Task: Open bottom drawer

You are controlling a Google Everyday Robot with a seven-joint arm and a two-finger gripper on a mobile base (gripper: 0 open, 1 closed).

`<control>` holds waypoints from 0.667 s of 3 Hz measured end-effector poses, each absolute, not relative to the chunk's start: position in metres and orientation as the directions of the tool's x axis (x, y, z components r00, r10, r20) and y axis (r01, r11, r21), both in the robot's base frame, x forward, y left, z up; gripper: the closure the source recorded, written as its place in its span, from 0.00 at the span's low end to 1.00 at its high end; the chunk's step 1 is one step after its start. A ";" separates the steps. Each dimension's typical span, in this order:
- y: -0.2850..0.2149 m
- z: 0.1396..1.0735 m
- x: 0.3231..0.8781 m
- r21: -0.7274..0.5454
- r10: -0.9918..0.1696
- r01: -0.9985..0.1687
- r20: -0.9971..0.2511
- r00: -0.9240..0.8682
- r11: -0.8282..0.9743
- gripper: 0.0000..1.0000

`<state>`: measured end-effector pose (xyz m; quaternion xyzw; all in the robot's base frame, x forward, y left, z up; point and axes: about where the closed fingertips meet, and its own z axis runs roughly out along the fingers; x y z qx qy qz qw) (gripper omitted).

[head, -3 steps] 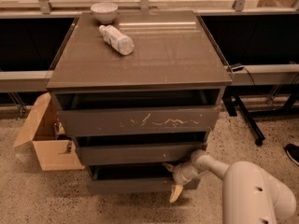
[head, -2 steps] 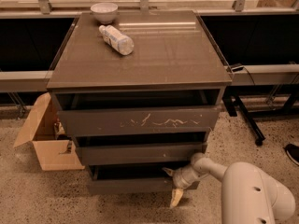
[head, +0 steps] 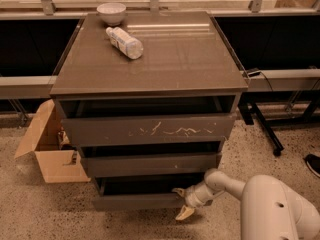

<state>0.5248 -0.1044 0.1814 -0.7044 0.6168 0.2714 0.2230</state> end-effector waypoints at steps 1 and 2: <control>-0.101 0.186 0.511 0.036 -0.739 -0.986 -0.667 0.097 -0.161 0.63; -0.101 0.191 0.512 0.036 -0.739 -0.986 -0.667 0.097 -0.161 0.87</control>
Offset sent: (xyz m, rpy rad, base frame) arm -0.0377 0.0089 0.0193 0.0334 0.0407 0.0818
